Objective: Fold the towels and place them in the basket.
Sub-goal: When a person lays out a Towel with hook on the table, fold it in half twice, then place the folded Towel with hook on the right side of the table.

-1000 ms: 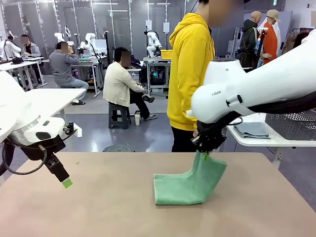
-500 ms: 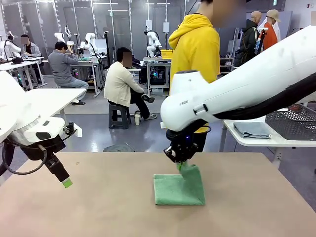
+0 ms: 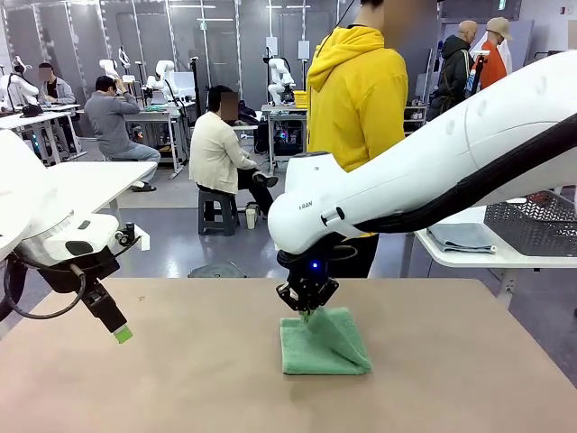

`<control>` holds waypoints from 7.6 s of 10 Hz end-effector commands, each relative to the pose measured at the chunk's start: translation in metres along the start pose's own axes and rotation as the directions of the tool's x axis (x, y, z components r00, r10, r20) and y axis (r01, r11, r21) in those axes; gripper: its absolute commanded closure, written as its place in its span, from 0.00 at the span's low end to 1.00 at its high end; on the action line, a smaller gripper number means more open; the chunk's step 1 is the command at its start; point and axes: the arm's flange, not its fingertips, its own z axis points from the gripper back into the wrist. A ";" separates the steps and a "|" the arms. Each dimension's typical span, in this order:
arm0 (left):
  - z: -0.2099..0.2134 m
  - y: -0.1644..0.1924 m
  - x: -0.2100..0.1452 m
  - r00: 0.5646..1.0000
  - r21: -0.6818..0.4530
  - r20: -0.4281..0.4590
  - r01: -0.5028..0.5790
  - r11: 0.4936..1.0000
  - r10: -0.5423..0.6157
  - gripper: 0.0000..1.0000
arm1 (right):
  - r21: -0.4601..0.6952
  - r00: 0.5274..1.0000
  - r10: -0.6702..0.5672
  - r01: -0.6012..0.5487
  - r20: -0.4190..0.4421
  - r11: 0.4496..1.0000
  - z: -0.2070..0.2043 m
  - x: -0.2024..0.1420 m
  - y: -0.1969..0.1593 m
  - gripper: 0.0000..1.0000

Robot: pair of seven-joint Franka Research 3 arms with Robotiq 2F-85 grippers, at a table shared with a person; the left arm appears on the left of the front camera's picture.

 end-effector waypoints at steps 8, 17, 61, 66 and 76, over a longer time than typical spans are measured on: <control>0.000 0.001 0.004 1.000 0.012 -0.004 -0.015 1.000 0.015 0.00 | 0.016 0.999 -0.029 0.028 0.020 0.999 0.003 0.002 -0.002 0.00; 0.000 0.001 0.004 1.000 0.012 -0.004 -0.015 1.000 0.015 0.00 | 0.005 1.000 -0.014 0.014 0.019 1.000 0.008 0.006 -0.005 0.00; 0.000 0.001 0.004 1.000 0.012 -0.004 -0.015 1.000 0.015 0.00 | 0.713 0.923 -0.369 0.182 0.114 0.678 -0.101 -0.059 -0.180 0.86; 0.000 0.001 0.004 1.000 0.012 -0.004 -0.015 1.000 0.015 0.00 | 0.689 0.920 -0.372 0.194 0.119 0.698 -0.097 -0.064 -0.173 1.00; 0.000 0.001 0.004 1.000 0.012 -0.004 -0.015 1.000 0.015 0.00 | 0.689 0.926 -0.363 0.195 0.105 0.698 -0.093 -0.063 -0.173 0.93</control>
